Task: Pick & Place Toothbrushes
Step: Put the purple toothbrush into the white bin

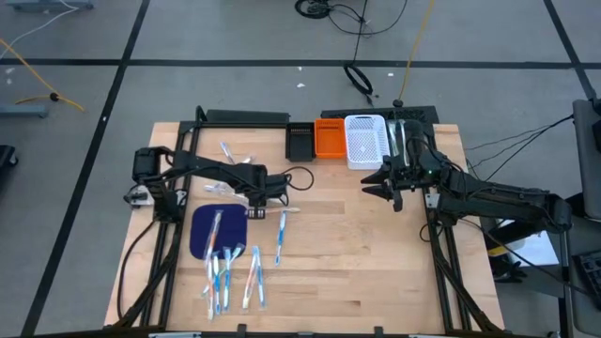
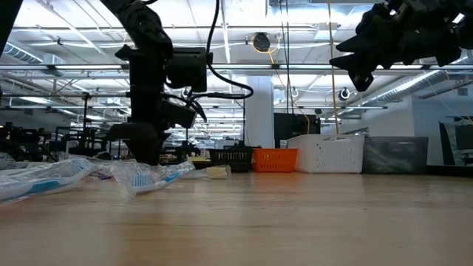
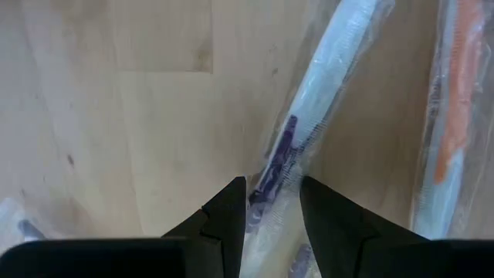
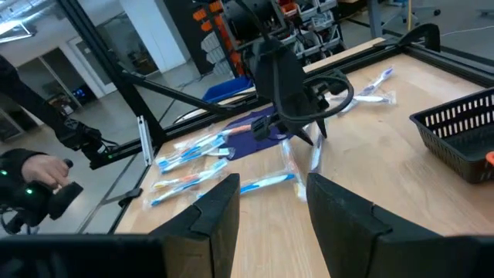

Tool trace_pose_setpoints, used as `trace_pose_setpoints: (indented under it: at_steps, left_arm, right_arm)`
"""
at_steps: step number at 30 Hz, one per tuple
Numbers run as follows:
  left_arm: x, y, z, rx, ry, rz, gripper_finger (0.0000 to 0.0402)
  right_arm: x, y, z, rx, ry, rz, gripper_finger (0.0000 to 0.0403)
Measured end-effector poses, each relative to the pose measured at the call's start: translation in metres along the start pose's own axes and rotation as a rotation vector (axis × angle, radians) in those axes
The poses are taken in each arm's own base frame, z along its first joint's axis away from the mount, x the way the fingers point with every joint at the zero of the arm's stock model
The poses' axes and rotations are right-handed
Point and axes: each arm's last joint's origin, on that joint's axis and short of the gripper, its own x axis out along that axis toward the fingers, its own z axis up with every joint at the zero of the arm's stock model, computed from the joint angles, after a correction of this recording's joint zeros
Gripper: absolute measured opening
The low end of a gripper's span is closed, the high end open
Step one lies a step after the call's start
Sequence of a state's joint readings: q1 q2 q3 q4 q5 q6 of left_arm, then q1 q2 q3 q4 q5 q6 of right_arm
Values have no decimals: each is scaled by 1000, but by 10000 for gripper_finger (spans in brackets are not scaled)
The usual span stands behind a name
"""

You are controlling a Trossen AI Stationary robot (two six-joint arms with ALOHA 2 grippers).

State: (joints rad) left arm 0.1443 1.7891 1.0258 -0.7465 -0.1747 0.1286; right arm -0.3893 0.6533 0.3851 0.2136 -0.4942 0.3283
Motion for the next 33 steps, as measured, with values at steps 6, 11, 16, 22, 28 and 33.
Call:
trace_pose_setpoints:
  at_steps: [6, 11, 16, 22, 28, 33]
  left_arm:
    - [5, 0, 1, -8, 13, -23, 88]
    - [-5, 2, -2, -69, -12, -24, 13]
    - [-23, 3, -5, -114, -70, -23, 4]
    - [-50, 2, -8, -177, -189, -19, 1]
    - [-81, 1, 2, -215, -459, -21, 1]
    - [-106, 2, 18, -247, -749, -35, 1]
  right_arm:
    - [0, 0, 0, 0, 1, 0, 141]
    - [0, 0, 0, 0, 0, -1, 141]
    - [0, 0, 0, 2, 3, -3, 141]
    - [3, -3, -2, 13, 14, -33, 141]
    - [14, -7, -6, -2, 21, -81, 141]
    - [28, -4, -2, -56, -41, -16, 141]
